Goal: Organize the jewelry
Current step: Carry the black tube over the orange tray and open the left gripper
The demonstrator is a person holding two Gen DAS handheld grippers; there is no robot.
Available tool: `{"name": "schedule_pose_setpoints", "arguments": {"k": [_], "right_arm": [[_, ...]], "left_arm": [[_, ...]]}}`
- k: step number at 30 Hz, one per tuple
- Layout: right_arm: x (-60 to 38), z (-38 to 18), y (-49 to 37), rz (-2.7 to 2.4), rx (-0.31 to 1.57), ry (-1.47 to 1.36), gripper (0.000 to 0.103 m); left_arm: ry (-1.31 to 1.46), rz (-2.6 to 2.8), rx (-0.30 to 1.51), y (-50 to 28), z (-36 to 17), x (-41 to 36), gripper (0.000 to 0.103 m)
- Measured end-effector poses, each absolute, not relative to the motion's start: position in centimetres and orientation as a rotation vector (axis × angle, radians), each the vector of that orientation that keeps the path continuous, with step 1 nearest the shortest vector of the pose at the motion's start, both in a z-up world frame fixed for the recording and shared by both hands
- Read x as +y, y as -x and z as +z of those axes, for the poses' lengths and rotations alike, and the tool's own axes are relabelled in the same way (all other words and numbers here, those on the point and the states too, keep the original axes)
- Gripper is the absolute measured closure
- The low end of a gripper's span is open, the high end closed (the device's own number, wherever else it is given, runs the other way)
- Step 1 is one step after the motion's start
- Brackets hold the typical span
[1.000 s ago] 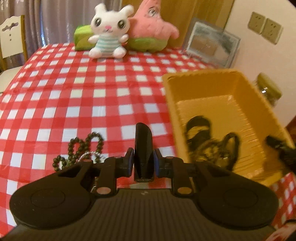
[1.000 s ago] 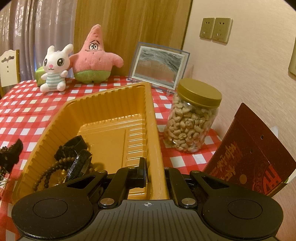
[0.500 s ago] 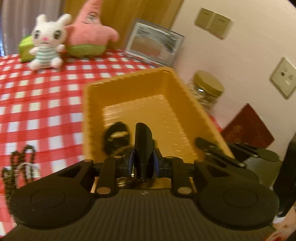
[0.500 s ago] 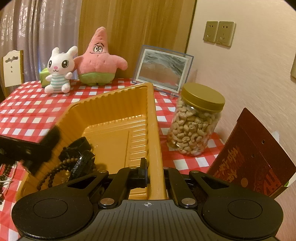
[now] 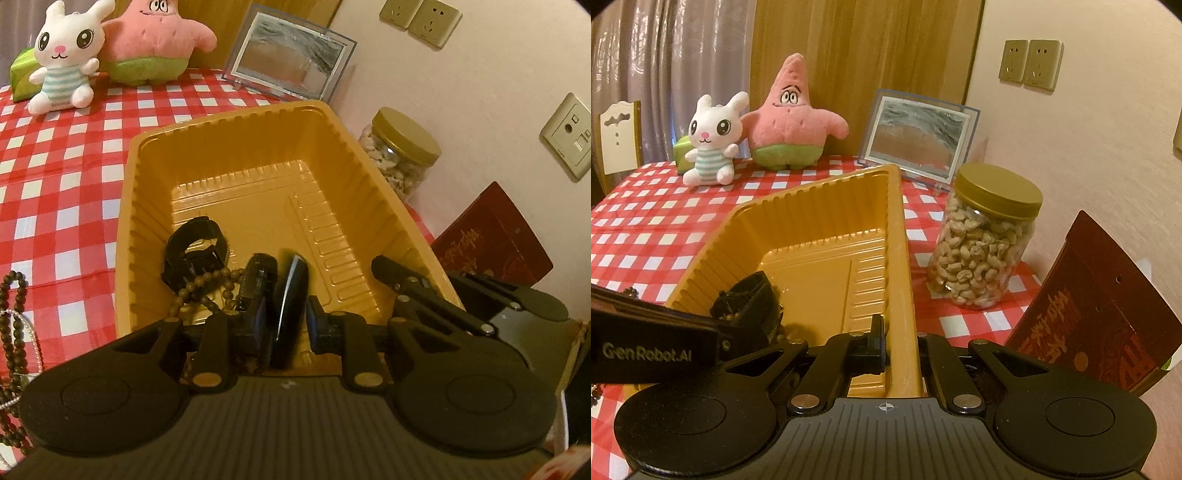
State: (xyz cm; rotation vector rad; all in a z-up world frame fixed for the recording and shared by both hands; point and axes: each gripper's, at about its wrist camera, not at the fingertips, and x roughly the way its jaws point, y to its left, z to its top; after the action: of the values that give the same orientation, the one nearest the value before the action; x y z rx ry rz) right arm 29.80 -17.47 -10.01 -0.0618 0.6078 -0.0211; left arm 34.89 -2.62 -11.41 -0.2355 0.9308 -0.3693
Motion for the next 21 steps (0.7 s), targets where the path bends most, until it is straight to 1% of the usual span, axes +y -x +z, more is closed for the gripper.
{"name": "schedule_pose_setpoints", "arguments": {"k": [9, 13, 16, 21], "right_arm": [[-17.6, -10.1, -30.0, -0.023, 0.617, 0.056, 0.100], [-17.6, -10.1, -30.1, -0.023, 0.616, 0.056, 0.100], [-17.6, -10.1, -30.1, -0.022, 0.616, 0.056, 0.100], [-17.6, -10.1, -30.2, -0.021, 0.616, 0.060, 0.100]], "left_arm": [[0.256, -0.338, 0.904, -34.5, -10.2, -1.6, 0.080], [0.266, -0.292, 0.879, -33.7, -9.2, -0.1, 0.079], [0.281, -0.247, 0.868, -33.0, -8.7, 1.4, 0.074], [0.281, -0.151, 0.854, -31.6, -8.3, 4.4, 0.074]]}}
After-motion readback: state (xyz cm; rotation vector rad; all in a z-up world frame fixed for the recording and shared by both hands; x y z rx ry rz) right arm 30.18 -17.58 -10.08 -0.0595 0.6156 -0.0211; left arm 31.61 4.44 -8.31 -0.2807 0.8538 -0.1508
